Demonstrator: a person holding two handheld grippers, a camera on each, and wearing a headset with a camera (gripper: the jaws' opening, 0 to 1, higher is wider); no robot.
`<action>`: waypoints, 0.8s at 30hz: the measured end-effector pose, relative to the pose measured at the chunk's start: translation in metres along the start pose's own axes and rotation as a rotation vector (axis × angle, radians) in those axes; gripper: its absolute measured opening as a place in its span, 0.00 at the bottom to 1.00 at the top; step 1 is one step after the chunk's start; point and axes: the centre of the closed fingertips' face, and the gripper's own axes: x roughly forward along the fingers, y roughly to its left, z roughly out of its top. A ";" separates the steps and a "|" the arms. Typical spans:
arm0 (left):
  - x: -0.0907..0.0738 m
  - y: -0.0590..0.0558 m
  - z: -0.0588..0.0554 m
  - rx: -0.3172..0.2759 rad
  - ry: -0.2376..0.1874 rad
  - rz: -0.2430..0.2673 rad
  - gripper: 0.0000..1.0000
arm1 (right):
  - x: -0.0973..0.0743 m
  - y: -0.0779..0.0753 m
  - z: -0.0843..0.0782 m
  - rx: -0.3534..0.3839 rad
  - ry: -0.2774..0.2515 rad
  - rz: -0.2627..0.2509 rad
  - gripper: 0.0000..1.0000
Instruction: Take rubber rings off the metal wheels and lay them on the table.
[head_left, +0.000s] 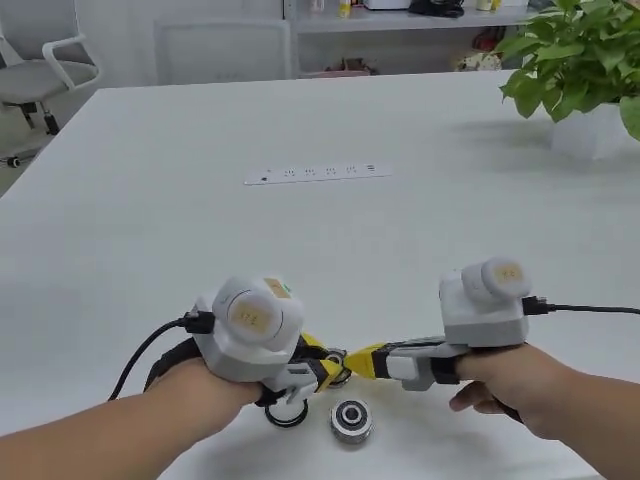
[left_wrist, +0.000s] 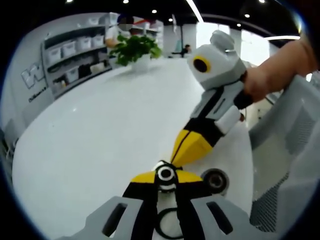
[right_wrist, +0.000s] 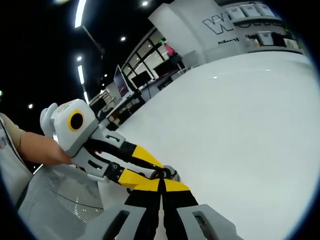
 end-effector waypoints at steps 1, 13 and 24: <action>0.000 0.000 0.000 0.001 0.000 -0.001 0.12 | 0.000 0.001 0.000 0.000 0.000 0.002 0.00; 0.000 0.000 0.001 -0.002 -0.006 0.001 0.12 | -0.002 0.007 0.004 0.018 -0.011 0.050 0.00; 0.000 -0.001 0.000 -0.005 -0.008 -0.004 0.12 | -0.006 0.017 0.002 0.081 -0.026 0.115 0.00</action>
